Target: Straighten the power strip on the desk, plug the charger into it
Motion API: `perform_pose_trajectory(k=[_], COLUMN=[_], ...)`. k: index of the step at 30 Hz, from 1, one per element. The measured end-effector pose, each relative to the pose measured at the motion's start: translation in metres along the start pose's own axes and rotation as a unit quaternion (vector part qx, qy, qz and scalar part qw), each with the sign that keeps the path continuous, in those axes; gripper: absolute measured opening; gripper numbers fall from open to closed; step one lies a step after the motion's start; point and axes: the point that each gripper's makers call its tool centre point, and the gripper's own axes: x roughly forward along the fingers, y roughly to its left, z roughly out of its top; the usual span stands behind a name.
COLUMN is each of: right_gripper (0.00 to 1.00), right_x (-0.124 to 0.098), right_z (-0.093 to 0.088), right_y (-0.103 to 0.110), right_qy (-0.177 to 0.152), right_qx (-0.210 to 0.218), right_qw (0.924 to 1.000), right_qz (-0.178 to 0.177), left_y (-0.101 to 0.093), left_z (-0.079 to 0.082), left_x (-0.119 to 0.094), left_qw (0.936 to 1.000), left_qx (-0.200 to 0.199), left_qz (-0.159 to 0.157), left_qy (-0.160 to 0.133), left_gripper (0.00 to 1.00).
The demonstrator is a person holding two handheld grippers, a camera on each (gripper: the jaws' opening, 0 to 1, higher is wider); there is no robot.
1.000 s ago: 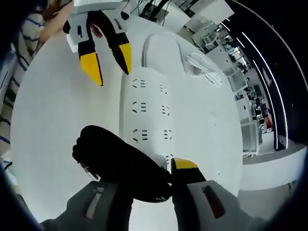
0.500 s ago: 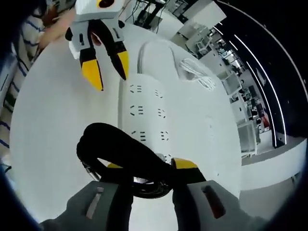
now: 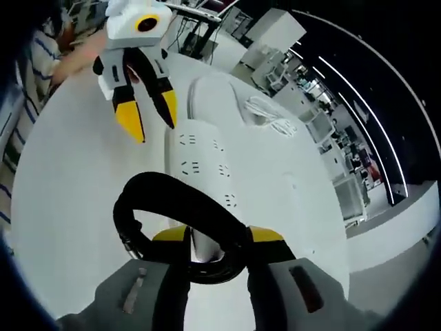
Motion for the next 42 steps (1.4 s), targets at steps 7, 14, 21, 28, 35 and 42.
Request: perform_pose_trajectory(k=[7, 14, 21, 28, 35, 42], right_gripper=[0.31, 0.3, 0.31, 0.31, 0.31, 0.3], right_x=[-0.002, -0.007, -0.014, -0.018, -0.024, -0.029], right_z=[0.003, 0.008, 0.007, 0.006, 0.002, -0.003], right_y=[-0.002, -0.004, -0.002, -0.001, -0.002, -0.004], right_qy=[-0.034, -0.063, -0.072, -0.095, -0.122, -0.153], right_qx=[0.023, 0.045, 0.054, 0.067, 0.094, 0.117], right_qw=[0.9991, 0.9969, 0.9959, 0.9928, 0.9871, 0.979], right_qz=[-0.008, -0.012, -0.015, -0.03, -0.043, -0.066], left_y=[-0.002, -0.001, -0.001, 0.0, 0.002, 0.001], left_z=[-0.001, -0.001, -0.001, 0.001, 0.001, -0.001], left_x=[0.0, 0.001, 0.001, 0.0, 0.0, 0.001], left_qw=[1.0, 1.0, 1.0, 1.0, 1.0, 1.0], left_qx=[0.0, 0.001, 0.001, 0.001, -0.001, -0.002], left_qz=[-0.001, -0.001, -0.002, -0.001, 0.001, 0.002], left_qy=[0.0, 0.0, 0.001, -0.001, -0.001, 0.0], left_gripper=[0.26, 0.26, 0.26, 0.26, 0.26, 0.26])
